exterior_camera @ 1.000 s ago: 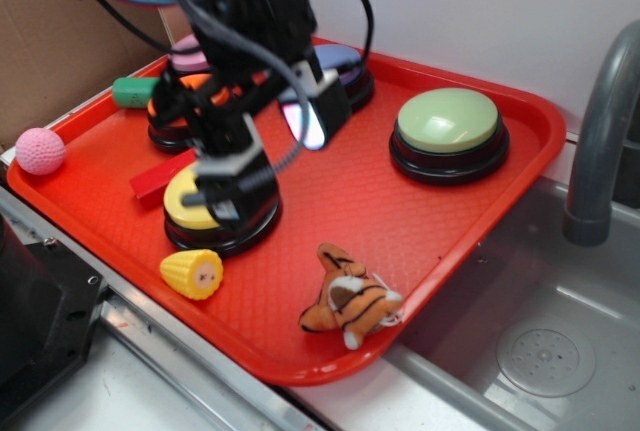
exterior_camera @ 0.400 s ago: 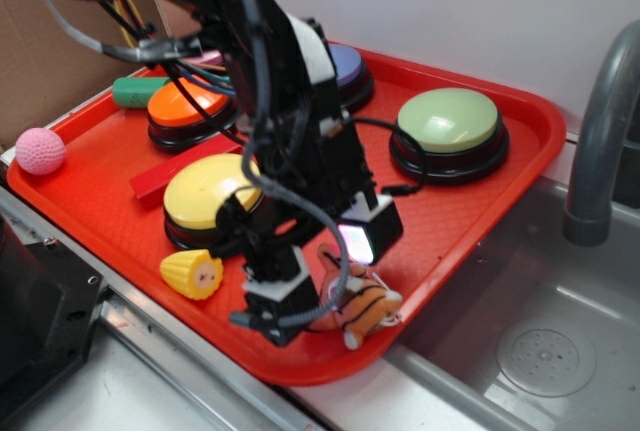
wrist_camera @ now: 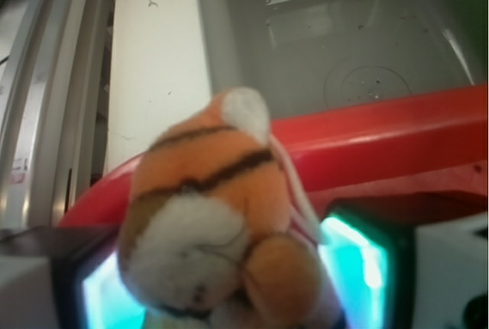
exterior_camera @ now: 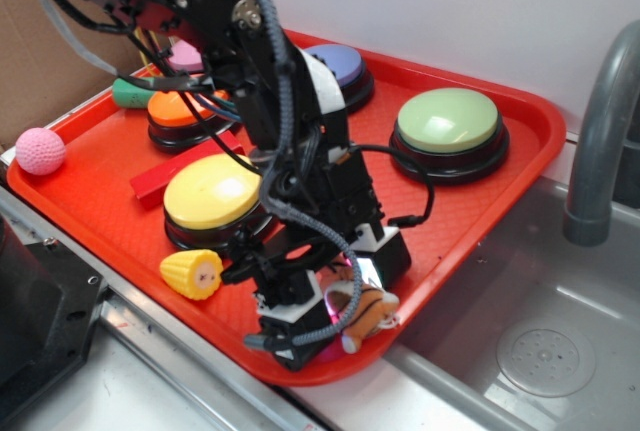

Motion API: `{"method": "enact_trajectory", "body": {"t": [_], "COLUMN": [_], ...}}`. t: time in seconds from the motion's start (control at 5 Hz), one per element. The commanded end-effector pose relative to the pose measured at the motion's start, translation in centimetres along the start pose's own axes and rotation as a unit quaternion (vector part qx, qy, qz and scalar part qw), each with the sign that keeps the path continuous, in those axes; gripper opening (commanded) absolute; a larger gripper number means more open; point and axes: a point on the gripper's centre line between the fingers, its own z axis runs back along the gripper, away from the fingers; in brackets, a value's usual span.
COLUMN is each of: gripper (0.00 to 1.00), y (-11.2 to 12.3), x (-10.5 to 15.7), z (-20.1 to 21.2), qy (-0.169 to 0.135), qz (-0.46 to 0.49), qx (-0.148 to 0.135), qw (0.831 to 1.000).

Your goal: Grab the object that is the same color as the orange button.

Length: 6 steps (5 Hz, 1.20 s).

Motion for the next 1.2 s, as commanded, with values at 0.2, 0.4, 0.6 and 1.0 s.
{"method": "enact_trajectory", "body": {"t": [0.2,0.4,0.6,1.0], "gripper": [0.00,0.00,0.00,0.00], "y": [0.1,0.4,0.6,-1.0], "x": [0.5,0.9,0.8,-3.0], "z": [5.1,7.4,10.6,18.7], "qy": [0.063,0.109,0.153,0.107], "qz": [0.141,0.215,0.301,0.495], "qx": [0.073,0.099,0.133,0.186], "qw": [0.985,0.965,0.932,0.842]}}
